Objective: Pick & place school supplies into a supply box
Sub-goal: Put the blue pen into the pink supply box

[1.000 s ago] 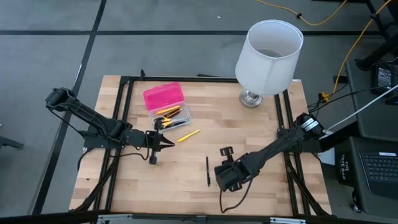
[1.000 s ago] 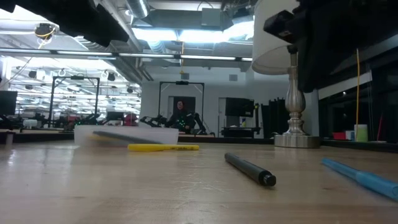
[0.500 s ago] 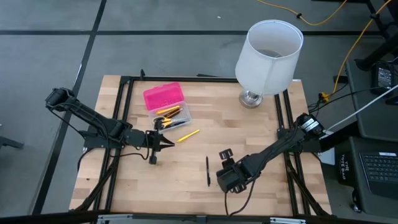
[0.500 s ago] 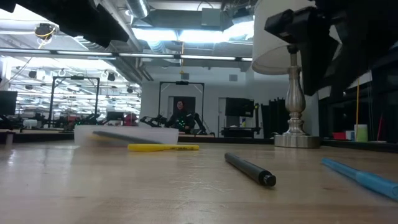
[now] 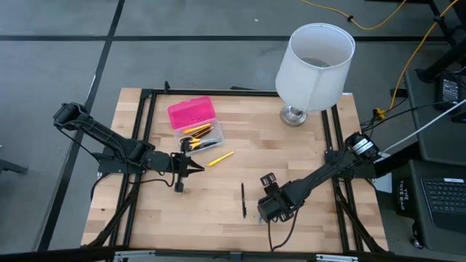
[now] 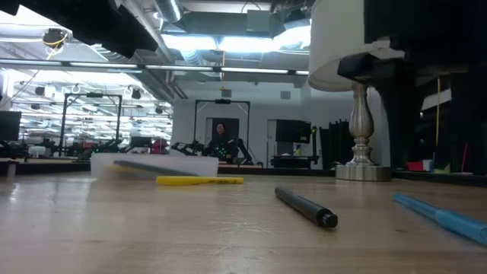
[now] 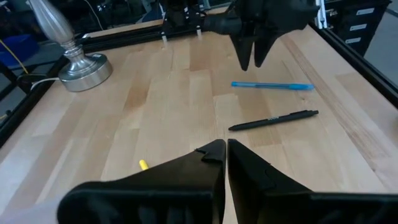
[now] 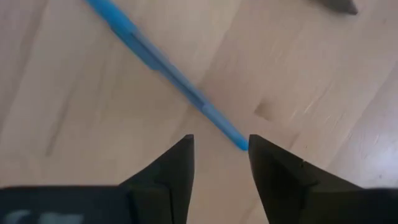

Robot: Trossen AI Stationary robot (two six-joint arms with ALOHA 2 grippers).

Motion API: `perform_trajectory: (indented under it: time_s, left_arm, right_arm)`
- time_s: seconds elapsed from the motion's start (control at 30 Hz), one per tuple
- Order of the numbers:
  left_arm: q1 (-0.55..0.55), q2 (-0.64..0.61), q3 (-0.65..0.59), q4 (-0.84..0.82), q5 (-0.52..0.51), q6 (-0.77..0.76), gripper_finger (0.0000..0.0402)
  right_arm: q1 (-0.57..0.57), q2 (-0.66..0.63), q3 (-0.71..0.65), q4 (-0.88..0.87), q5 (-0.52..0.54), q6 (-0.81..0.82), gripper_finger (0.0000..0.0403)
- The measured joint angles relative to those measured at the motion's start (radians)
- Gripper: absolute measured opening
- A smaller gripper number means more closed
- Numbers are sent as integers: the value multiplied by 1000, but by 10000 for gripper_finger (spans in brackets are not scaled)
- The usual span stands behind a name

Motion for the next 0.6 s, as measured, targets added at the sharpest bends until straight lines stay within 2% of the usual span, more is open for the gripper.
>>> perform_trajectory:
  time_s: [0.17, 0.6]
  left_arm:
    - [0, 0, 0, 0, 0, 0, 12]
    - [0, 0, 0, -3, 0, 1, 10]
  right_arm:
    - [-6, 0, -23, 66, 2, -71, 156]
    - [-59, 91, -29, 75, -57, -153, 156]
